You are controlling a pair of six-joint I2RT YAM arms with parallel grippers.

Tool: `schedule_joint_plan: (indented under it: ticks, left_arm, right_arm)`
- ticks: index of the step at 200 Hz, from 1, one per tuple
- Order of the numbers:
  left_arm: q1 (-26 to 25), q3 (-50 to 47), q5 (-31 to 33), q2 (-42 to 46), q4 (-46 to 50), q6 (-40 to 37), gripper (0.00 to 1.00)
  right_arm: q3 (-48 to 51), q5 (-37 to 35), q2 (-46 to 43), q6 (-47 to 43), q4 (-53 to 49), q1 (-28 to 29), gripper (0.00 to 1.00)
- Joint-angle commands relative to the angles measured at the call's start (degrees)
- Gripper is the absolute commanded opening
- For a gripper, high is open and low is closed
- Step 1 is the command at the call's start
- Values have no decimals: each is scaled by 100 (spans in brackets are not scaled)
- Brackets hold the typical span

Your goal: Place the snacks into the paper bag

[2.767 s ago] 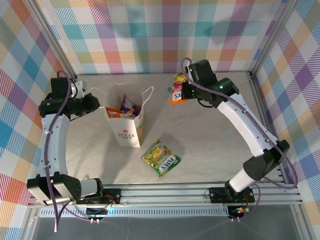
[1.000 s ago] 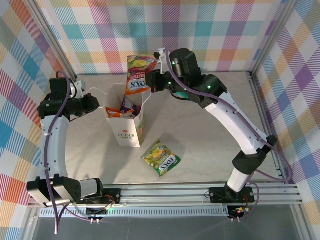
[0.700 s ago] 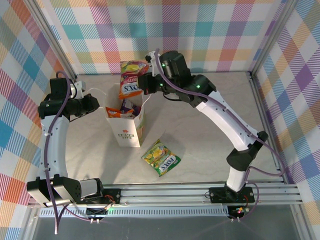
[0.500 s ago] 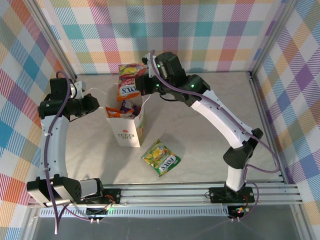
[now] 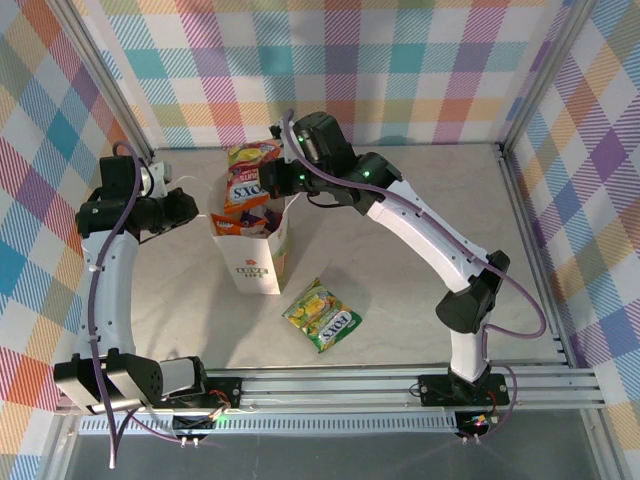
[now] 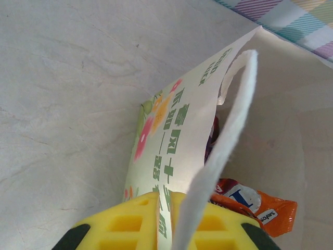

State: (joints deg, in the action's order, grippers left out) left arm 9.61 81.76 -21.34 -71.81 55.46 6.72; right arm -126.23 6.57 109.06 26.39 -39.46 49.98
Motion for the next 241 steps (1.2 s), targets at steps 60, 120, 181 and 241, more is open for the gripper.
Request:
schedule_joint_plan:
  ticks: [60,120,181,241]
  left_arm:
    - [119,70,60,115,154,-83,14]
    - [118,62,95,132,184,-127,14]
    - [120,66,113,128,210,-136,14]
    - [120,92,104,115,219,-143,14]
  right_arm:
    - [-280,222,219,186,190,72,0]
    - [-275,222,377,261,113,91,0]
    - [-259,250,596,401,9,109,0]
    - [-257,286,743,548,-71,110,0]
